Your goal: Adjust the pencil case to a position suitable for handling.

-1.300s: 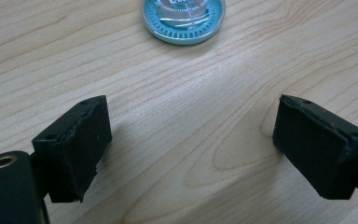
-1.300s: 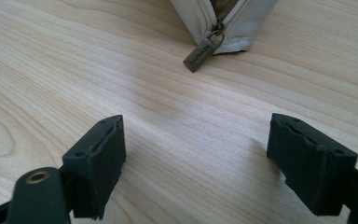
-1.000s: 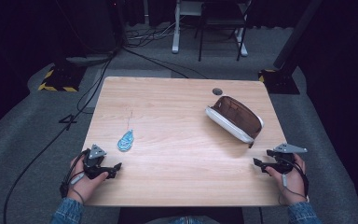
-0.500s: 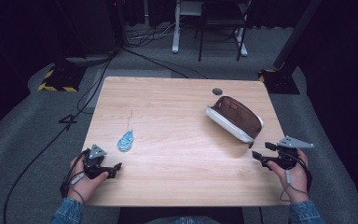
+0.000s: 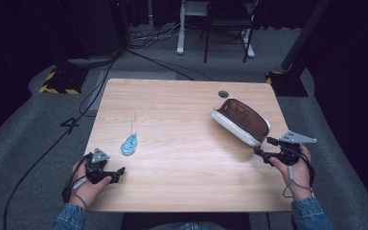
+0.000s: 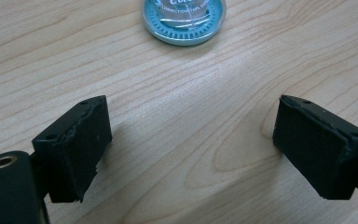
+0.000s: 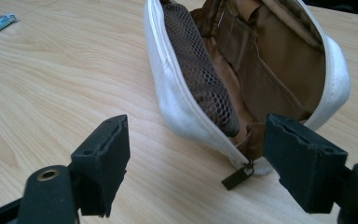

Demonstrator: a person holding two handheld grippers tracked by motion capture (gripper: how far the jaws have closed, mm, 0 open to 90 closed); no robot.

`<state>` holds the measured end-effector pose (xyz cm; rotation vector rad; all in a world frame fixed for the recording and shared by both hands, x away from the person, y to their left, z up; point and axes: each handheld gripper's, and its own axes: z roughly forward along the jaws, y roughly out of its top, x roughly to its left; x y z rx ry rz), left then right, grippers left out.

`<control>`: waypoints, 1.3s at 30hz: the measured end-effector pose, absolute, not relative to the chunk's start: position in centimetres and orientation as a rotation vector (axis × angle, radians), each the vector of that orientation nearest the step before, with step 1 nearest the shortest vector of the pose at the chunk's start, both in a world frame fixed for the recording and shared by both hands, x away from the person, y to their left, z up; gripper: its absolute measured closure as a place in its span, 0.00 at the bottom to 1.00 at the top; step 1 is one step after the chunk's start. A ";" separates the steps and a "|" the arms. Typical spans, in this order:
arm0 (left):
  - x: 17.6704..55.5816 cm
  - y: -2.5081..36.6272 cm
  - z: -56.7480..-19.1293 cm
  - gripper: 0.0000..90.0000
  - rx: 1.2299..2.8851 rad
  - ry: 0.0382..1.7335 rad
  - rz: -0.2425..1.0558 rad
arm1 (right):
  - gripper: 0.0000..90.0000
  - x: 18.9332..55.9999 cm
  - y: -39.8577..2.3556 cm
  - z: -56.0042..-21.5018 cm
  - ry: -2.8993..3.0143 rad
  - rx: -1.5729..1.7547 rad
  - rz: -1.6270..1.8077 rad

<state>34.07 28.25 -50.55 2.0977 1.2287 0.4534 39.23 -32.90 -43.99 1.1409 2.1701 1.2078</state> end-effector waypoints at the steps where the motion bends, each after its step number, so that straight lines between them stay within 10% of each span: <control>1: 34.1 28.3 -50.5 0.13 2.101 1.227 0.457 | 0.27 39.4 -32.9 -43.9 2.170 1.146 1.204; 39: 34.1 28.2 -50.6 0.13 2.096 1.228 0.460 | 0.25 44.5 -28.7 -45.2 2.279 1.080 1.129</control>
